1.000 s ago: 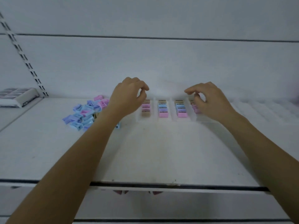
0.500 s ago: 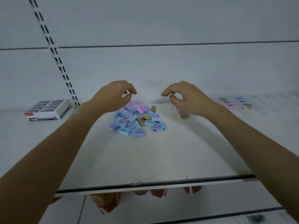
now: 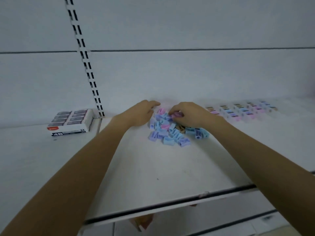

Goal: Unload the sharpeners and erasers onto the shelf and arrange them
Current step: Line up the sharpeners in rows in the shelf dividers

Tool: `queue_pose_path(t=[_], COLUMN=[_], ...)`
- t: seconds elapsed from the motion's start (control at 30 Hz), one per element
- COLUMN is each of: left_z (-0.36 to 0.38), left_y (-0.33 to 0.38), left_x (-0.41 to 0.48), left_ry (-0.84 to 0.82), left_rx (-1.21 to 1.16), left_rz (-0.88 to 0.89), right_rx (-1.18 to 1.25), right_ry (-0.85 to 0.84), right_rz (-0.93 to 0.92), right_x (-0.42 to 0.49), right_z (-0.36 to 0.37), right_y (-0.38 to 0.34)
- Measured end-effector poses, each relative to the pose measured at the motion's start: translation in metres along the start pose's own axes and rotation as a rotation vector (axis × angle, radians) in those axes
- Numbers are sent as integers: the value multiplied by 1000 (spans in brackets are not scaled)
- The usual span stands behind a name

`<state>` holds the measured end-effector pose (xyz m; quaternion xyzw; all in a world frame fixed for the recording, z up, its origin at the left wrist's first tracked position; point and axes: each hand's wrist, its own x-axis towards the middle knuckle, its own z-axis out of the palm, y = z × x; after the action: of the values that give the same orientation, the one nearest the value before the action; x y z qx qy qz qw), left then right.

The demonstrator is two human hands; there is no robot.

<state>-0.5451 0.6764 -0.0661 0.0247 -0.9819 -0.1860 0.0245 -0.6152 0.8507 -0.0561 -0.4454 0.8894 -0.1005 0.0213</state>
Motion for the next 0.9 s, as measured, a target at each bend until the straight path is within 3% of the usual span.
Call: queue_pose_path(t=[0.2, 0.33, 0.53, 0.63, 0.7, 0.9], left_z=[10, 14, 14, 7, 5, 1], left_y=[7, 5, -2, 5, 12, 20], left_x=[21, 15, 0, -11, -18, -23], left_ry=[-47, 44, 238, 294, 239, 200], left_rx=[44, 13, -309, -663, -903, -940], left_rz=[41, 44, 78, 81, 67, 147], right_rx=[94, 272, 801, 952, 994, 1038], right_ry=[0, 57, 168, 192, 189, 235], right_rz=[7, 10, 58, 52, 55, 38], right_x=[-3, -14, -33, -39, -42, -49], right_z=[-1, 0, -2, 1, 2, 0], right_y=[-5, -1, 2, 4, 3, -4])
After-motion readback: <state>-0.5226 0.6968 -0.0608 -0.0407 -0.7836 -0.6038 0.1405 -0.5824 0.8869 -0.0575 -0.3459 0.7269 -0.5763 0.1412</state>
